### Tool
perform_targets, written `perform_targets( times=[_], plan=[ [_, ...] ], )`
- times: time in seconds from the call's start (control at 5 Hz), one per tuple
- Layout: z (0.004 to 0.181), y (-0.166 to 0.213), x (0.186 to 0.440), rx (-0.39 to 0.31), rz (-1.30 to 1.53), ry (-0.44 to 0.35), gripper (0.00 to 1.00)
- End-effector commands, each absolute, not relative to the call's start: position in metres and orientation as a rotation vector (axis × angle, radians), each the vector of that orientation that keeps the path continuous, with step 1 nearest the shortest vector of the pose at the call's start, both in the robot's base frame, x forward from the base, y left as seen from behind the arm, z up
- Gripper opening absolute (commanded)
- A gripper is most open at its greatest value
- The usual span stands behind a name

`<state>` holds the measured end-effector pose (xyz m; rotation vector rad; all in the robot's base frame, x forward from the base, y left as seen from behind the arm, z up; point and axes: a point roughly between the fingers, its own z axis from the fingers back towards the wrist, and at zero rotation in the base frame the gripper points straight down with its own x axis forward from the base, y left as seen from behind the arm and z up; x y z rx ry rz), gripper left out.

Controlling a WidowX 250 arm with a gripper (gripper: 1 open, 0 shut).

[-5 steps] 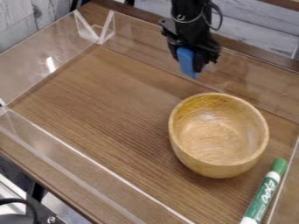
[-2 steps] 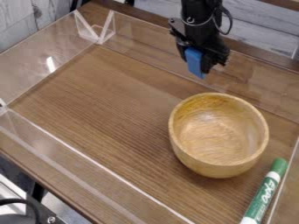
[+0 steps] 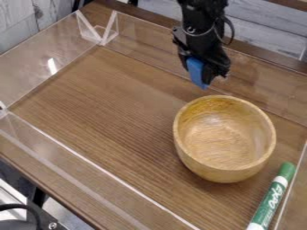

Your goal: Remove the blue block from inside the brown bowl and put it on the table

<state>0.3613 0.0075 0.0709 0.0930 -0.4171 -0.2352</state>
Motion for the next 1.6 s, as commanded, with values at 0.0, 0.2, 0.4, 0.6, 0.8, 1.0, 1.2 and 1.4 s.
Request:
perform_targets(
  times=[0.0, 0.2, 0.4, 0.6, 0.8, 1.0, 1.2, 1.4],
  plan=[
    [0.094, 0.021, 0.368, 0.114, -0.235, -0.485, 0.00],
    [0.093, 0.030, 0.367, 0.119, -0.241, -0.480, 0.00],
    [0.090, 0.038, 0.368, 0.120, -0.241, -0.475, 0.00],
    [0.087, 0.044, 0.367, 0.121, -0.239, -0.468, 0.00],
    [0.083, 0.048, 0.366, 0.121, -0.238, -0.457, 0.00],
    [0.079, 0.051, 0.365, 0.120, -0.238, -0.448, 0.00],
    [0.074, 0.053, 0.365, 0.118, -0.239, -0.440, 0.00],
    [0.069, 0.055, 0.365, 0.116, -0.239, -0.435, 1.00]
  ],
)
